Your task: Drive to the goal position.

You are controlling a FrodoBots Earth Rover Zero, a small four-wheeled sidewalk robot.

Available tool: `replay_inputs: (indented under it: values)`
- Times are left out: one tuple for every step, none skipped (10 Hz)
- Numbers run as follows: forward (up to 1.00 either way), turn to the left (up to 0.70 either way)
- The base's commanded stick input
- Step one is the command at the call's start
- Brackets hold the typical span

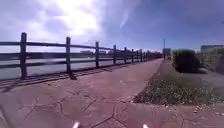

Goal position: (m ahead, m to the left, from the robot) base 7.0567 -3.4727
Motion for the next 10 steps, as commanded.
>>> replay_inputs:
  values:
    - [0.70, 0.00]
    - [0.70, 0.00]
    - [0.70, 0.00]
    - [0.70, 0.00]
    - [0.70, 0.00]
    - [0.70, 0.00]
    - [0.70, 0.00]
    - [0.70, 0.00]
    - [0.70, 0.00]
    - [0.70, 0.00]
